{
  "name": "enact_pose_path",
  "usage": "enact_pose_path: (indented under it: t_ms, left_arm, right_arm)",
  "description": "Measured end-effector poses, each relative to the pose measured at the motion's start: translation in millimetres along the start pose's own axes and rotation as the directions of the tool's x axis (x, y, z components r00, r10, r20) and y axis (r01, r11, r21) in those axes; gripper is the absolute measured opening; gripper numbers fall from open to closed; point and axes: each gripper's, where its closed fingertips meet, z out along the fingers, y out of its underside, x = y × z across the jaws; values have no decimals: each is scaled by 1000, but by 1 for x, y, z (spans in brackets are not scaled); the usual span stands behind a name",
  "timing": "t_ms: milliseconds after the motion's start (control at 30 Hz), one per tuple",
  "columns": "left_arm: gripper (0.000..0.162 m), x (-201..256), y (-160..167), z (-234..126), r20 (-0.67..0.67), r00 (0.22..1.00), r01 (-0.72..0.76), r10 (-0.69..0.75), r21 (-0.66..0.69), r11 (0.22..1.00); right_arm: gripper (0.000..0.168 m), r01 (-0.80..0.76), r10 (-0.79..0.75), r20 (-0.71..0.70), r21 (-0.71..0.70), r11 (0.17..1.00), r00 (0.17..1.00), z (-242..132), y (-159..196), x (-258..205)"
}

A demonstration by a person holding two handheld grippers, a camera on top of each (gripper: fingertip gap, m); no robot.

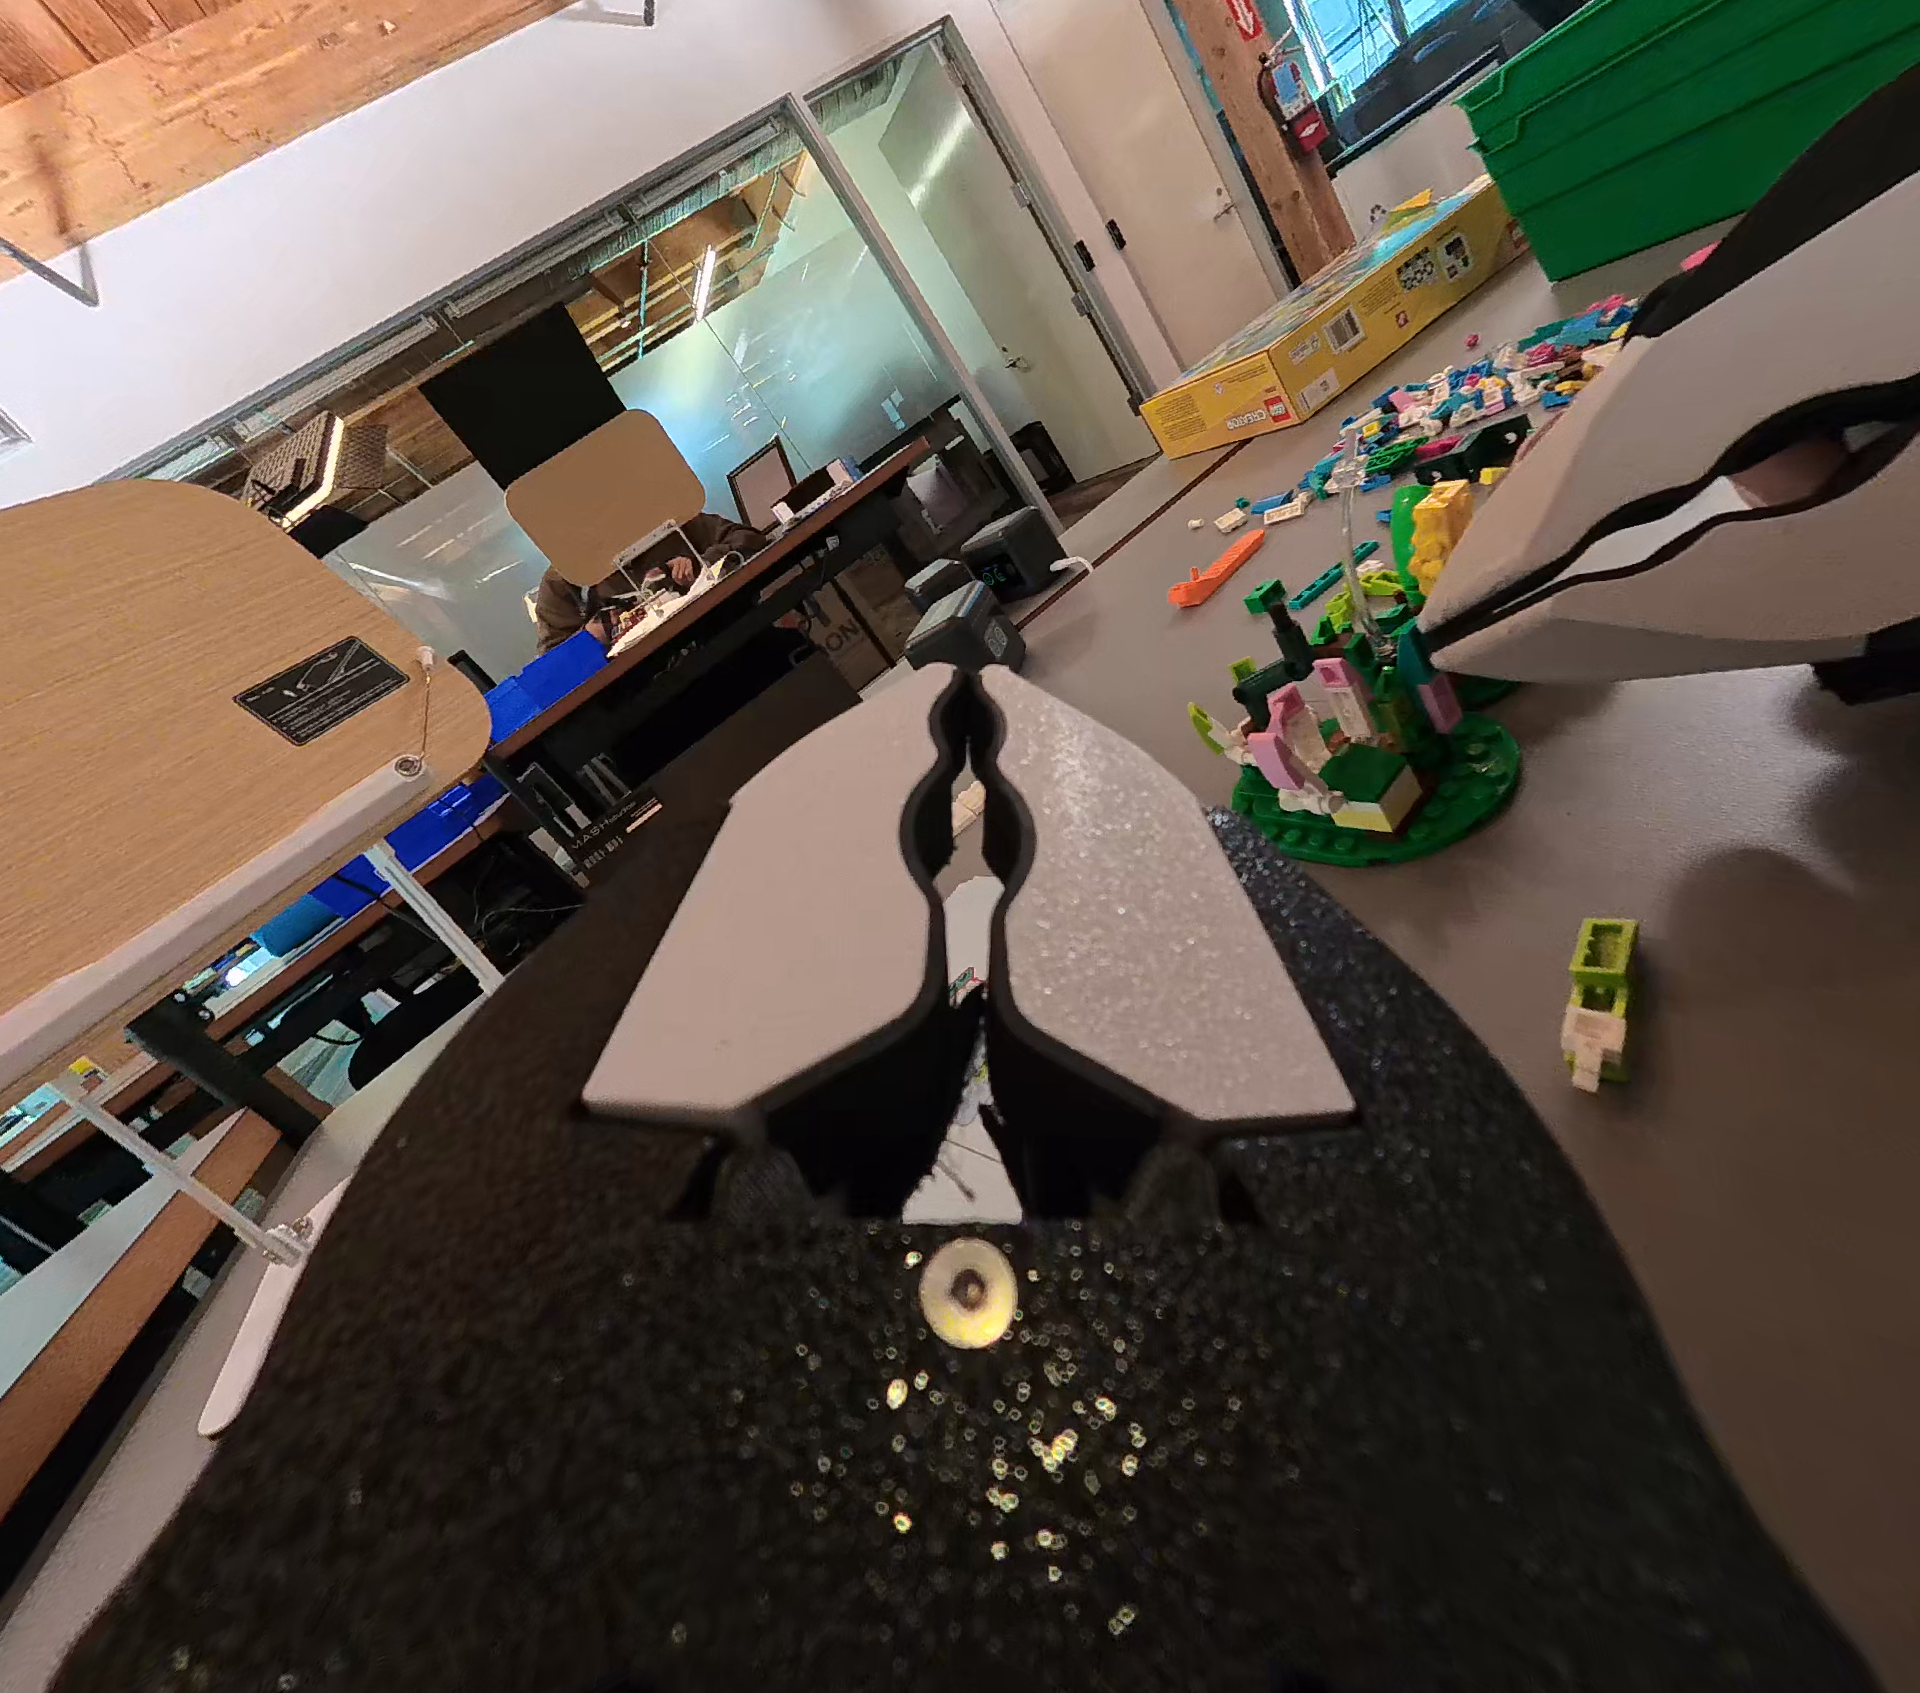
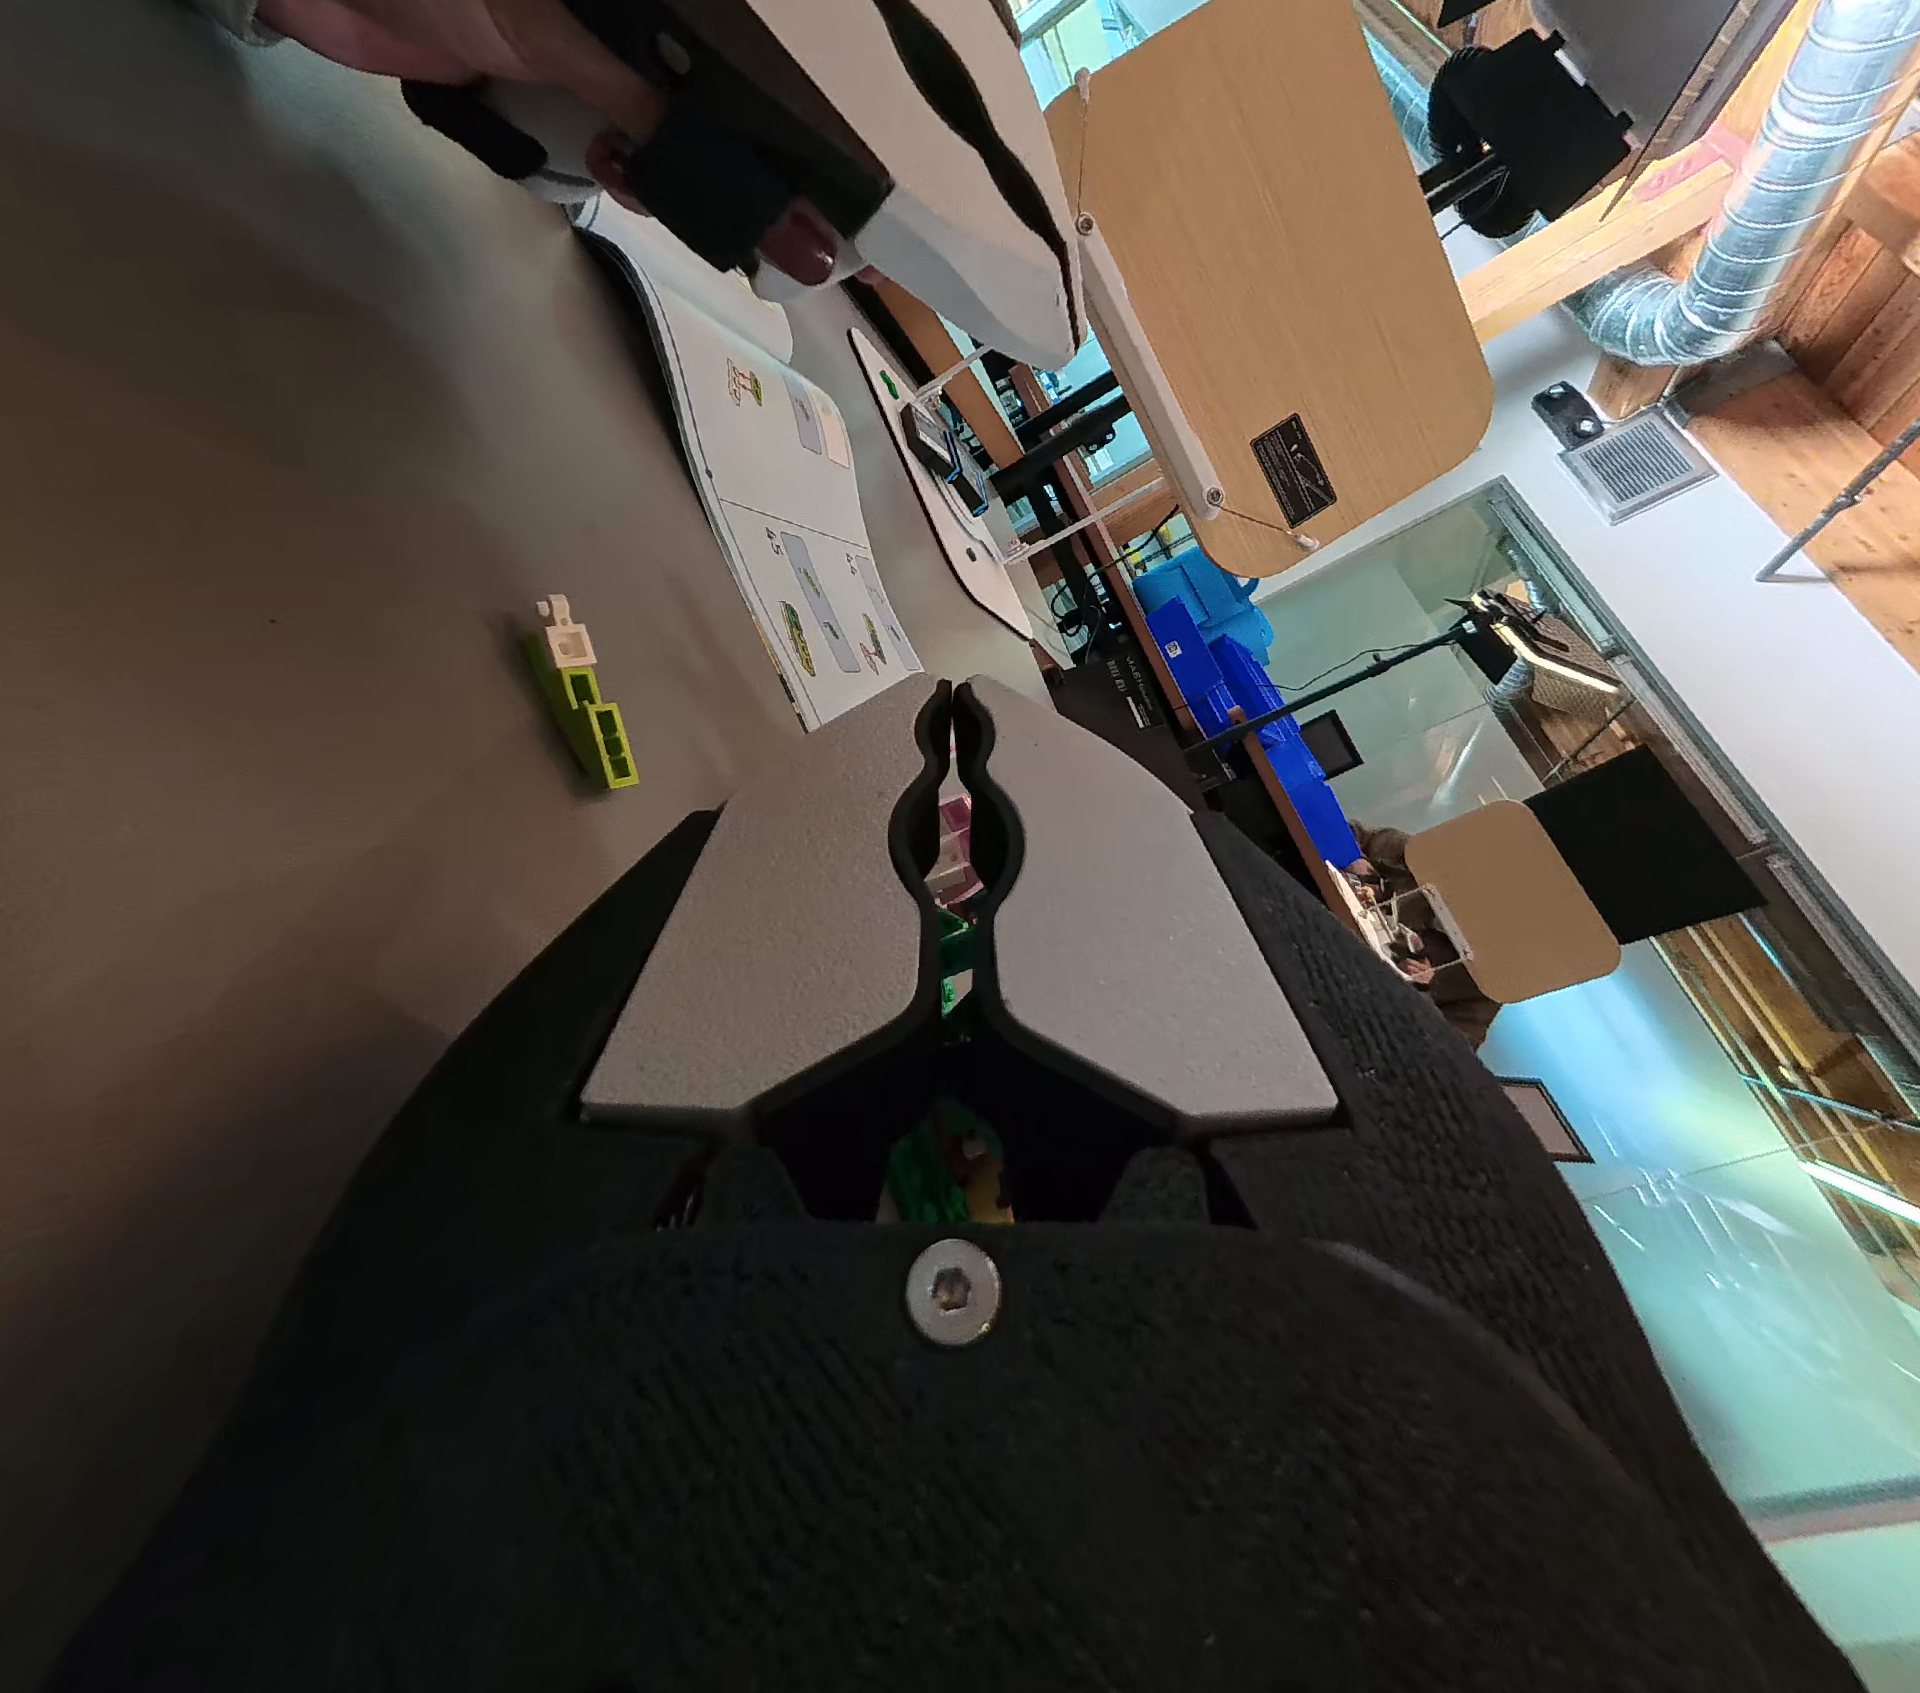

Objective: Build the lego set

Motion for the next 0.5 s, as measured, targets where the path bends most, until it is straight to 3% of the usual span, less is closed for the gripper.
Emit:
enact_pose_path:
  t_ms: [500]
  left_arm:
    - [0, 2, 1, 0, -5, 1000, -4, 4, -3, 1000]
  right_arm:
    - [0, 6, -6, 12, -4, 1000, 1000, 1, 2, -2]
